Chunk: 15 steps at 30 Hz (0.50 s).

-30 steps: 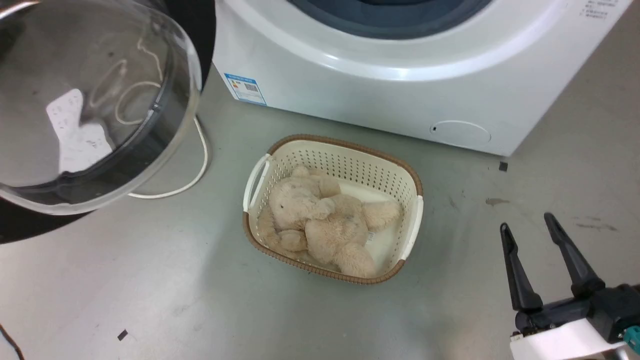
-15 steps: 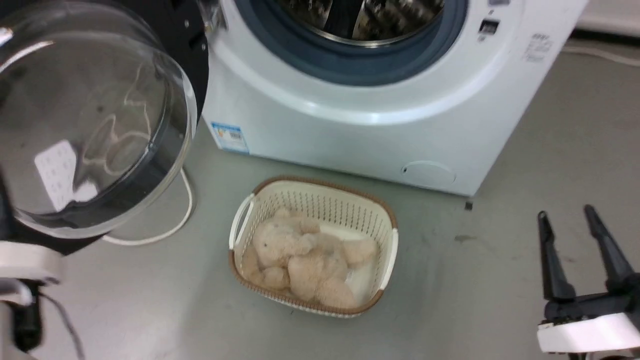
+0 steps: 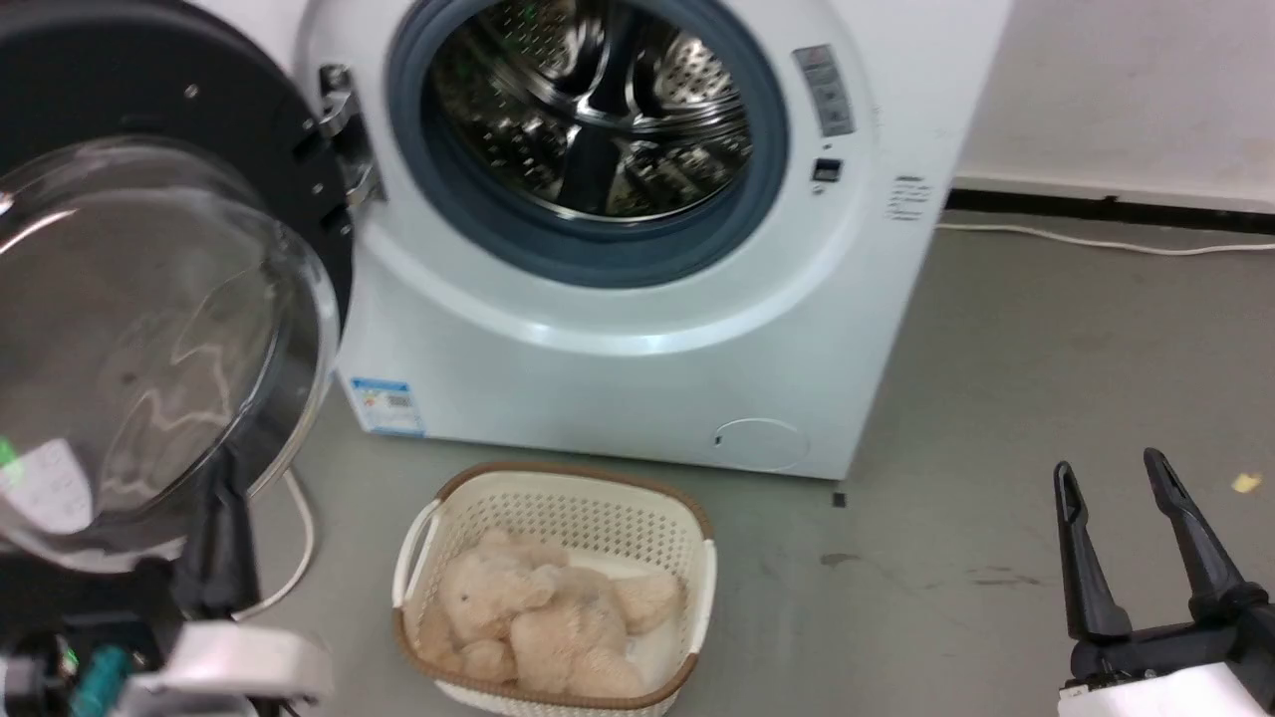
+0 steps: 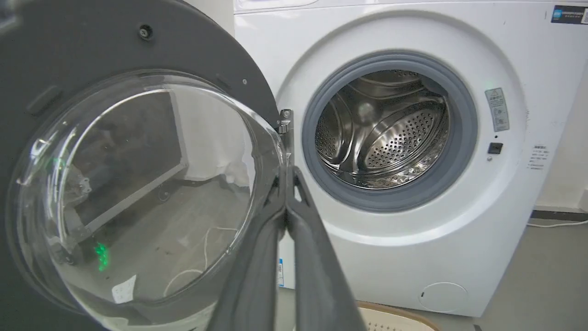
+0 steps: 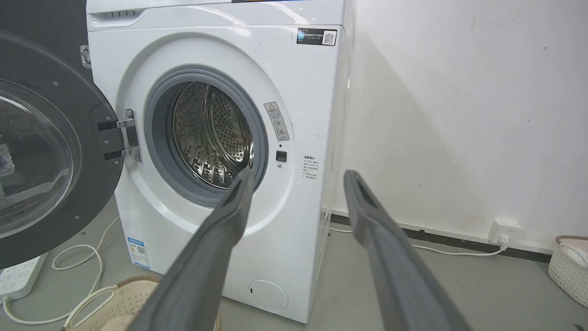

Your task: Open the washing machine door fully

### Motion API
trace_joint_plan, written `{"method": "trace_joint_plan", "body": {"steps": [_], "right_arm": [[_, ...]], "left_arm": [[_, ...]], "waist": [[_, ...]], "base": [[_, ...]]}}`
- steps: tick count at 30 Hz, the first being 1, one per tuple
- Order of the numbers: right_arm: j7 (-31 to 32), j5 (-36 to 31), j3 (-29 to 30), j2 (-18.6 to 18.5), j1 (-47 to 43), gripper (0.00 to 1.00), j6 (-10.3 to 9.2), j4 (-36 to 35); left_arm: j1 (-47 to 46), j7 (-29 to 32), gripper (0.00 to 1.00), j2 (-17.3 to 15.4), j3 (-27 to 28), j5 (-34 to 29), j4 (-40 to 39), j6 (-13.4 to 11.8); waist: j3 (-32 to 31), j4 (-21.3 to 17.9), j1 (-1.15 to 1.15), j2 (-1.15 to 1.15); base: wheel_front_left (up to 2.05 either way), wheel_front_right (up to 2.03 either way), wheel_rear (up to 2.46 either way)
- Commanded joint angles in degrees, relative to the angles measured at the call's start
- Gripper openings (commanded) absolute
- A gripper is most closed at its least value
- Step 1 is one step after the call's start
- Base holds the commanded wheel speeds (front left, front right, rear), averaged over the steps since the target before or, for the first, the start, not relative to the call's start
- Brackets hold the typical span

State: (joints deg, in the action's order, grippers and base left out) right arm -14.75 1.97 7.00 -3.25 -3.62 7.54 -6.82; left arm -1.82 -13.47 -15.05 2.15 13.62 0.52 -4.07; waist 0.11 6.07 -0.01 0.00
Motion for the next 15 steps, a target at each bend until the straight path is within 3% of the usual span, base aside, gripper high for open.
{"method": "trace_joint_plan", "body": {"steps": [1, 5, 6, 7, 8, 15], "right_arm": [[-0.2, -0.1, 0.1, 0.3, -0.7, 1.00, -0.05, -0.3], [-0.2, 0.6, 0.6, 0.3, -1.5, 1.00, -0.05, -0.8], [-0.2, 0.8, 0.5, 0.3, -1.8, 1.00, -0.05, -0.9], [-0.2, 0.9, 0.2, 0.3, -2.1, 1.00, -0.05, -0.8], [-0.2, 0.8, -0.2, 0.3, -2.4, 1.00, -0.05, -0.6], [-0.2, 1.0, -1.5, 0.4, -3.6, 1.00, -0.05, 0.4]], "left_arm": [[1.9, 0.2, 0.00, 0.6, -0.5, -0.5, -1.1, -0.6], [6.1, 0.1, 0.00, 2.4, -2.7, -1.7, -4.1, -1.6], [6.8, 0.0, 0.14, 2.7, -3.4, -2.0, -4.3, -1.6], [7.4, -0.1, 0.70, 3.1, -4.0, -2.3, -4.3, -1.8], [8.0, -0.2, 1.00, 3.5, -4.6, -2.7, -4.0, -2.0], [9.6, -0.7, 1.00, 5.3, -8.5, -5.2, -1.9, -2.6]], "waist": [[-1.3, -1.9, 0.01, 0.00], [-1.7, -2.9, 0.01, 0.00], [-1.7, -3.1, 0.01, 0.00], [-1.7, -3.3, 0.01, 0.00], [-1.8, -3.4, 0.01, 0.00], [-2.2, -3.7, 0.01, 0.00]], "base": [[0.00, 0.00, 0.00], [0.00, 0.00, 0.00], [0.00, 0.00, 0.00], [0.00, 0.00, 0.00], [0.00, 0.00, 0.00], [0.00, 0.00, 0.00]]}}
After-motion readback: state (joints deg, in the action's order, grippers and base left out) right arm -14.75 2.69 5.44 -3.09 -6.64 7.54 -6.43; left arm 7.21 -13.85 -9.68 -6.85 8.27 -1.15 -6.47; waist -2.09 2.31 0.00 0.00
